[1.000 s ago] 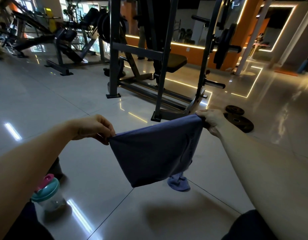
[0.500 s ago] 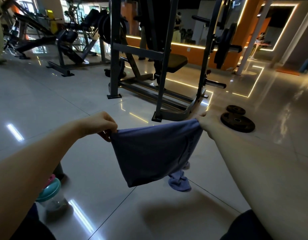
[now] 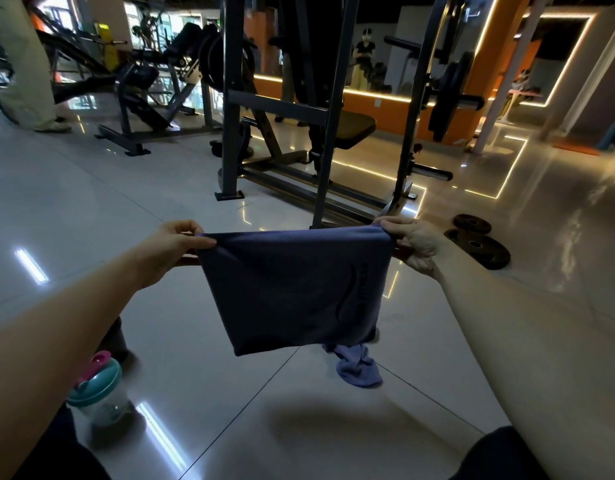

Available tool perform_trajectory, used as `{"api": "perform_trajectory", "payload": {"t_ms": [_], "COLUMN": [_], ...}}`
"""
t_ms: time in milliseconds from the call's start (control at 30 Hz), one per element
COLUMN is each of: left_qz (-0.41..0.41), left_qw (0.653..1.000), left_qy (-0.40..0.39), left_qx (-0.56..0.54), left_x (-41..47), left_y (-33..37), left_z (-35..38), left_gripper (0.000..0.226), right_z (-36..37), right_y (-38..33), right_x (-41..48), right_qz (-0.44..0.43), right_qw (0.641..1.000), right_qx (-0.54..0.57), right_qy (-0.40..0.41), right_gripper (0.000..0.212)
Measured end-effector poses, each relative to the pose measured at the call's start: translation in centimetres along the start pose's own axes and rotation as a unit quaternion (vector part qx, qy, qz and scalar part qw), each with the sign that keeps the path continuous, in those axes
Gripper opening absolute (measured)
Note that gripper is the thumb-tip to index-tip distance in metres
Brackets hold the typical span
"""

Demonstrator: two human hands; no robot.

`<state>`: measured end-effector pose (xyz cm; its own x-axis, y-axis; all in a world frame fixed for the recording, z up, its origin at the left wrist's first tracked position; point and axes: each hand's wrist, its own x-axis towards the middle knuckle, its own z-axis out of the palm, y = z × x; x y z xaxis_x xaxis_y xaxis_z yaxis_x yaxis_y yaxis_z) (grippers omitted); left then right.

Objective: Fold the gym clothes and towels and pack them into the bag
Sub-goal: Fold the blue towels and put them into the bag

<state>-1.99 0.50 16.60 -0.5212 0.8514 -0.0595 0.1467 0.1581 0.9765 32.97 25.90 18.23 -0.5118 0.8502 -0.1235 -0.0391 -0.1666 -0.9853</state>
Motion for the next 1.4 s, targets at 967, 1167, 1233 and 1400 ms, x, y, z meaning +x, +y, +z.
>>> {"api": "perform_trajectory", "payload": {"t_ms": [967, 1167, 1233, 1400], "left_qz": [-0.045, -0.064, -0.051, -0.023], "left_qw": [0.996, 0.996, 0.997, 0.996], "left_qy": [0.053, 0.064, 0.063, 0.053], "left_qx": [0.050, 0.023, 0.007, -0.073], "left_x": [1.4, 1.5, 1.4, 1.4], "left_y": [-2.1, -2.4, -2.2, -1.9], "left_z": [-1.2, -1.4, -1.4, -1.7], "left_gripper": [0.012, 0.011, 0.010, 0.022], "right_z": [1.5, 1.3, 1.1, 0.5], "right_y": [0.7, 1.1, 1.2, 1.6], "right_x": [-0.2, 0.2, 0.4, 0.8], "right_qz": [0.021, 0.017, 0.014, 0.028], "right_qw": [0.986, 0.985, 0.985, 0.985], "right_qx": [-0.163, -0.172, -0.171, -0.169], "right_qy": [-0.024, -0.011, -0.007, 0.000], "right_gripper": [0.009, 0.016, 0.017, 0.024]}}
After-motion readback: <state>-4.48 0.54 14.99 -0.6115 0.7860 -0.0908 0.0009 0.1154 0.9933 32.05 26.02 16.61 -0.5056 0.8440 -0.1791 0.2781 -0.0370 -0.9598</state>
